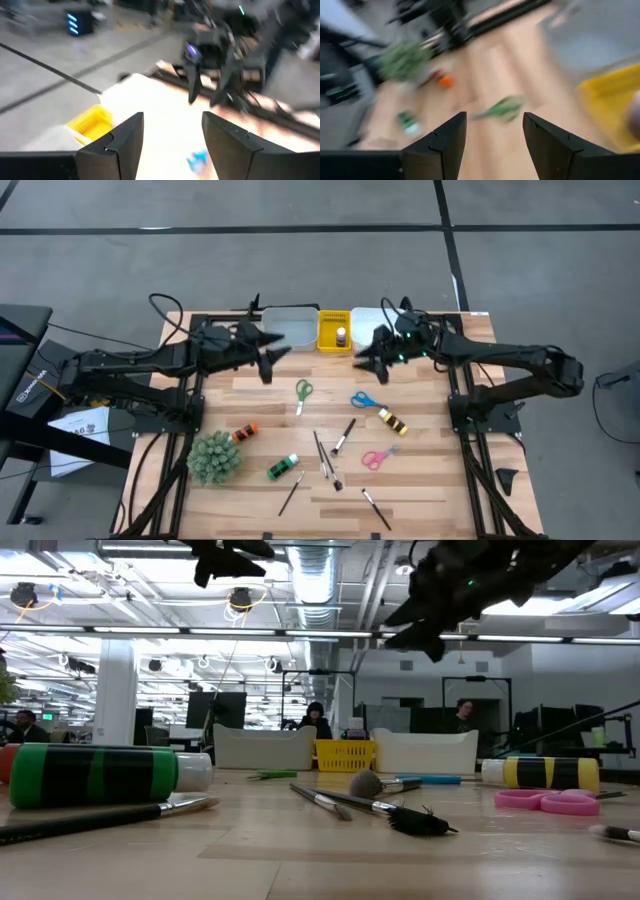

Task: Pick & Place Paint Supplies
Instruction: Put the yellow paint bottle into the yellow bin

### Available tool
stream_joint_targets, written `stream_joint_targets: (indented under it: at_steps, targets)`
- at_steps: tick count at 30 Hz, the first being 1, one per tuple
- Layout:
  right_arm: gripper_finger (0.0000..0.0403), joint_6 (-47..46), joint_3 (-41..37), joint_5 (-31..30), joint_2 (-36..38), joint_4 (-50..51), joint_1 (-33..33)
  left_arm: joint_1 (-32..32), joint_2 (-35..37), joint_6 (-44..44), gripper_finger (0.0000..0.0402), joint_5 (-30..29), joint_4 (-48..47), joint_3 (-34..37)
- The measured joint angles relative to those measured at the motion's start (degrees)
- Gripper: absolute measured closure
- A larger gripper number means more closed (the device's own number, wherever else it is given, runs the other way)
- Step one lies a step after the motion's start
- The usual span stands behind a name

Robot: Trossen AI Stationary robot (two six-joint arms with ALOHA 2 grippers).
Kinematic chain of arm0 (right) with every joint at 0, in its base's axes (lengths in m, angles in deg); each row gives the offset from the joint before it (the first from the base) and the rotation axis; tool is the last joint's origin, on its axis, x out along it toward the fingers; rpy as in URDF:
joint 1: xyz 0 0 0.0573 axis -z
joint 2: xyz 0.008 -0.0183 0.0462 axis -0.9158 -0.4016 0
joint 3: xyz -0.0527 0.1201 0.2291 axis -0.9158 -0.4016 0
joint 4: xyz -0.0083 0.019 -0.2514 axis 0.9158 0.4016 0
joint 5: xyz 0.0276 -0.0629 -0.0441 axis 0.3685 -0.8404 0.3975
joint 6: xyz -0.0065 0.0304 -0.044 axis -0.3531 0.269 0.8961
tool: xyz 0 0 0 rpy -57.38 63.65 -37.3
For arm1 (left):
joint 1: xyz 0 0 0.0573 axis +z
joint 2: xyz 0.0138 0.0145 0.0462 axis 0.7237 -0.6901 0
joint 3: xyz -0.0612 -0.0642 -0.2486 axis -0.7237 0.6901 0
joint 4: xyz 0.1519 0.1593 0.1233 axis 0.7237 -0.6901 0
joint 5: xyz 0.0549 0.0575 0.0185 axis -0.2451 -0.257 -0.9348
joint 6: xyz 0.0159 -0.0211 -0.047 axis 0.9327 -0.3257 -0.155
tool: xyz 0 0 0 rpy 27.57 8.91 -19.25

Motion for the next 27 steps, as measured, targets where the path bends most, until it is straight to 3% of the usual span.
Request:
stream_joint_targets:
  at_steps: [8, 17, 23, 27]
  targets:
    - [0.0212, -15.5, 0.0, 3.6, 4.7, 8.5, -12.3, -6.9, 0.0, -0.2, 0.0207, 3.2, -2.5, 0.0]
    - [0.0212, -36.8, 0.3, -1.5, 3.2, 22.6, -22.9, -11.6, 0.0, -0.1, 0.0207, 3.2, -2.4, 0.0]
    - [0.0235, -35.2, 11.5, -2.6, -4.8, 36.1, -22.8, -13.1, 0.0, 0.0, 0.0207, 3.2, -2.1, 0.0]
    - [0.0256, -25.2, 25.2, -2.3, -15.7, 52.6, -19.1, -13.4, 0.0, 0.0, 0.0207, 3.2, -2.2, 0.0]
